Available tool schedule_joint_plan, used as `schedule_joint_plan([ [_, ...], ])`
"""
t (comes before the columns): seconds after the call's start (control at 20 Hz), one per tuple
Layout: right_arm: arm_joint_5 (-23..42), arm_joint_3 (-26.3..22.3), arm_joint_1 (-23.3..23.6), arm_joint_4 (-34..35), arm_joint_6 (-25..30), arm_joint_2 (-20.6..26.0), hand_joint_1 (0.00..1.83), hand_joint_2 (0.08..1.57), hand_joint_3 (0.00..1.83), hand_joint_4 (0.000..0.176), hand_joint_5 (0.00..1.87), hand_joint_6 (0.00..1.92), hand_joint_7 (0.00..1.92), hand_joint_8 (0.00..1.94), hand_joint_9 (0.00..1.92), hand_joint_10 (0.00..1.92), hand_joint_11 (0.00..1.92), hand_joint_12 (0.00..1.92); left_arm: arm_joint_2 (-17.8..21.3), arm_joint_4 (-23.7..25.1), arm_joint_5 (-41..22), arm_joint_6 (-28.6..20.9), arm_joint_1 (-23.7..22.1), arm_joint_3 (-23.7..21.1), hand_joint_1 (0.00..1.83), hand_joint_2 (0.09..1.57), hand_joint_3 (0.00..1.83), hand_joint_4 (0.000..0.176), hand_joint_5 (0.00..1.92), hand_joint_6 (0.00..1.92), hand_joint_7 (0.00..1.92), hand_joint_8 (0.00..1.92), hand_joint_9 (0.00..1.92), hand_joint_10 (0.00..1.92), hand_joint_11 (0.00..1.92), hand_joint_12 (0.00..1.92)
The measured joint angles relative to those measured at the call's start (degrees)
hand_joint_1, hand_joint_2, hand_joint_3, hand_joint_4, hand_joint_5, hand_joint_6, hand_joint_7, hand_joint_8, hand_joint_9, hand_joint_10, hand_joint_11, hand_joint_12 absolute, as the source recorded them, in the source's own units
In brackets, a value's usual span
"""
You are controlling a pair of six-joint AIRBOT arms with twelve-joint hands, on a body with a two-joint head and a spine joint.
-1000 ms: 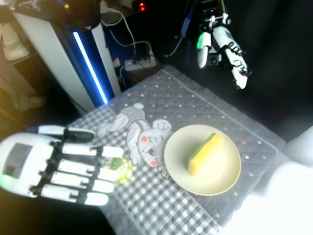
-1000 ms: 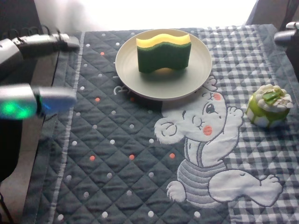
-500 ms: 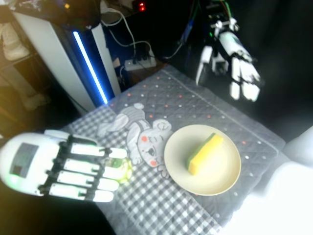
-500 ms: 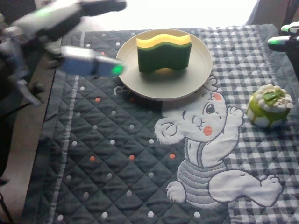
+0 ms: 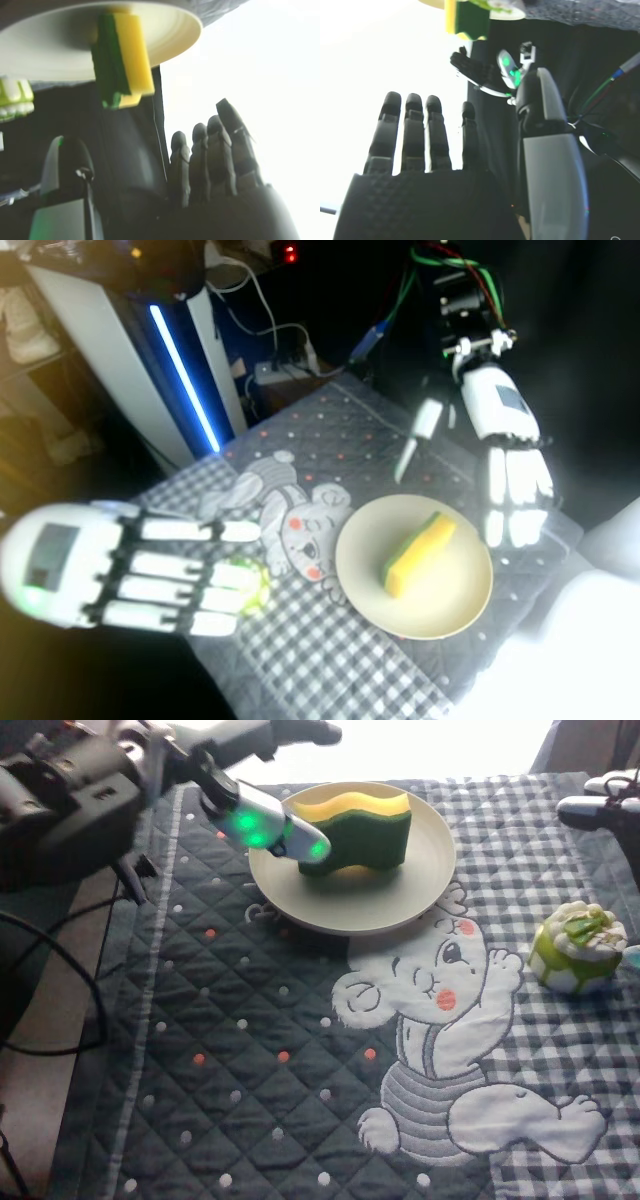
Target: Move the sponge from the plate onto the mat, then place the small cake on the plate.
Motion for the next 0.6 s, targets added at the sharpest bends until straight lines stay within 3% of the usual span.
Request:
schedule_joint_plan([
  [0.1,0.0,0.1,0.0,0.0,0.1,0.0,0.88,1.05,0.00,0.176,0.25,0.01,0.18,0.00,0.19,0.01,0.11,0.31,-1.6,0.3,1.4,0.0,-0.1,1.3,1.01,0.86,0.00,0.025,0.52,0.00,0.48,0.00,0.40,0.00,0.13,0.67],
  [0.2,0.0,0.3,0.0,0.3,0.1,0.0,0.89,1.05,0.00,0.176,0.28,0.00,0.20,0.00,0.21,0.00,0.15,0.29,-3.1,0.3,2.3,0.0,-0.2,3.0,0.99,0.90,0.01,0.005,0.58,0.01,0.53,0.01,0.44,0.01,0.18,0.61],
  [0.35,0.0,0.3,0.0,0.2,0.1,-0.1,0.82,1.06,0.01,0.176,0.28,0.00,0.20,0.00,0.22,0.00,0.17,0.28,-5.3,0.3,3.5,0.0,-0.2,5.4,1.08,1.01,0.00,0.000,0.83,0.01,0.79,0.01,0.71,0.03,0.34,0.75],
  [0.45,0.0,0.3,0.0,0.1,0.3,-0.3,0.80,1.08,0.01,0.167,0.28,0.00,0.20,0.00,0.23,0.01,0.18,0.28,-6.7,0.3,4.0,0.0,-0.2,6.7,1.10,1.04,0.00,0.000,0.90,0.00,0.88,0.00,0.82,0.01,0.40,0.85],
  [0.5,0.0,0.3,0.0,-0.1,0.5,-0.5,0.80,1.08,0.01,0.168,0.30,0.01,0.21,0.01,0.24,0.01,0.20,0.28,-7.6,0.3,4.4,-0.1,-0.2,7.4,1.22,1.06,0.00,0.000,1.14,0.38,1.01,0.80,0.98,0.02,0.52,1.01],
  [0.55,-0.1,0.3,0.0,-0.3,0.9,-0.7,0.80,1.08,0.01,0.170,0.30,0.01,0.22,0.01,0.24,0.01,0.21,0.28,-8.5,0.3,4.8,-0.1,-0.2,8.3,1.24,1.08,0.00,0.000,1.12,0.58,1.02,1.00,1.07,0.03,0.60,1.07],
  [0.6,0.0,0.5,0.0,-0.8,1.2,-0.8,0.80,1.09,0.01,0.161,0.30,0.01,0.23,0.01,0.26,0.01,0.24,0.29,-9.6,0.3,4.9,-0.3,-0.3,9.6,1.25,1.07,0.00,0.000,1.13,0.59,1.08,0.95,1.20,0.06,0.71,1.08],
])
